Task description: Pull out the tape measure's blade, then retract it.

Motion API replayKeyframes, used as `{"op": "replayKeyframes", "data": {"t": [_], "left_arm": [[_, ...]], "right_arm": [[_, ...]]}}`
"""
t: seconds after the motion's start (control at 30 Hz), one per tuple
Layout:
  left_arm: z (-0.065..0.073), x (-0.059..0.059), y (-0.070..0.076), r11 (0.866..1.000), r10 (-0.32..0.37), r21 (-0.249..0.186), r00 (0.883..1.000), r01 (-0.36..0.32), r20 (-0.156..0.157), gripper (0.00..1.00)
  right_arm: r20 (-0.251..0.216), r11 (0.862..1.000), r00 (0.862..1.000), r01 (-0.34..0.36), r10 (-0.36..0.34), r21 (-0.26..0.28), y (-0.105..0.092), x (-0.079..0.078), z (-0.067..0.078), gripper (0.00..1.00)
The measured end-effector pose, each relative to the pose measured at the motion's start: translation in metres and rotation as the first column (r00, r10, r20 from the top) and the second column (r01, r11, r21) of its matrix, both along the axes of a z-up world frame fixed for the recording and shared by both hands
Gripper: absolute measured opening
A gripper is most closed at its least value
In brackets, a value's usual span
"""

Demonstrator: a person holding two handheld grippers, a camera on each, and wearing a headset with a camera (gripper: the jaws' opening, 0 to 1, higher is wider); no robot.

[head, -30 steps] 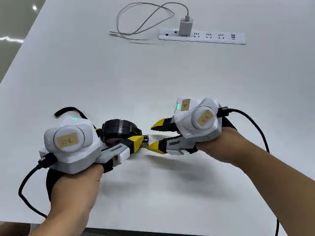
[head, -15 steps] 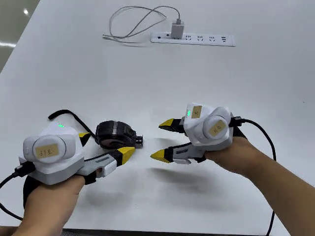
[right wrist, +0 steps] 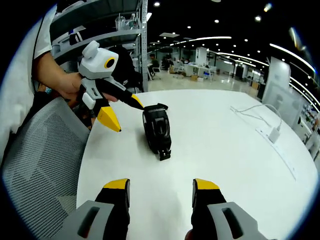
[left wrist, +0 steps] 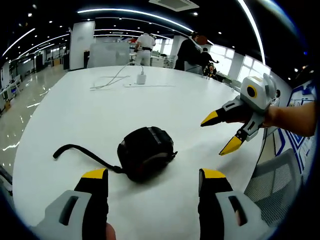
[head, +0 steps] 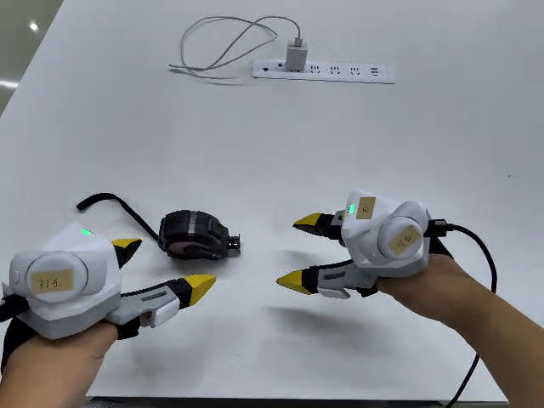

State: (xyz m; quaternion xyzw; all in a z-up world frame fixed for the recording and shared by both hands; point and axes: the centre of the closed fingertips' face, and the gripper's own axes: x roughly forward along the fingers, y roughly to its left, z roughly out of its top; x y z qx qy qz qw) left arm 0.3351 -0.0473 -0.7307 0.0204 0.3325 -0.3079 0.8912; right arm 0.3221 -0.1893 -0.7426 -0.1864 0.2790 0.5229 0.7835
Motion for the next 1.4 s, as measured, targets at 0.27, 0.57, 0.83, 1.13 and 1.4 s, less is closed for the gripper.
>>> {"op": "replayKeyframes", "data": {"t": [0.27, 0.57, 0.83, 1.13, 1.4], "left_arm": [[0.005, -0.009, 0.007, 0.999, -0.033, 0.006, 0.999, 0.033, 0.012, 0.74], [0.008, -0.021, 0.012, 0.997, -0.07, 0.021, 0.998, 0.07, -0.006, 0.78], [0.011, -0.022, 0.021, 0.995, -0.099, 0.035, 0.995, 0.099, -0.005, 0.81], [0.011, -0.025, 0.031, 0.992, -0.111, 0.055, 0.994, 0.11, 0.009, 0.87], [0.013, -0.032, 0.034, 0.986, -0.156, 0.053, 0.988, 0.155, 0.005, 0.89]], "right_arm": [[-0.002, 0.996, 0.996, 0.089, -0.089, 0.016, -0.022, -0.005, 0.003, 0.53], [-0.004, 0.986, 0.986, 0.165, -0.165, -0.001, -0.05, -0.014, 0.008, 0.58], [0.004, 0.975, 0.975, 0.222, -0.222, -0.016, -0.069, -0.022, 0.011, 0.67], [0.011, 0.966, 0.966, 0.26, -0.26, -0.015, -0.08, -0.029, 0.019, 0.75], [0.012, 0.959, 0.959, 0.283, -0.283, -0.017, -0.088, -0.034, 0.023, 0.8]]}}
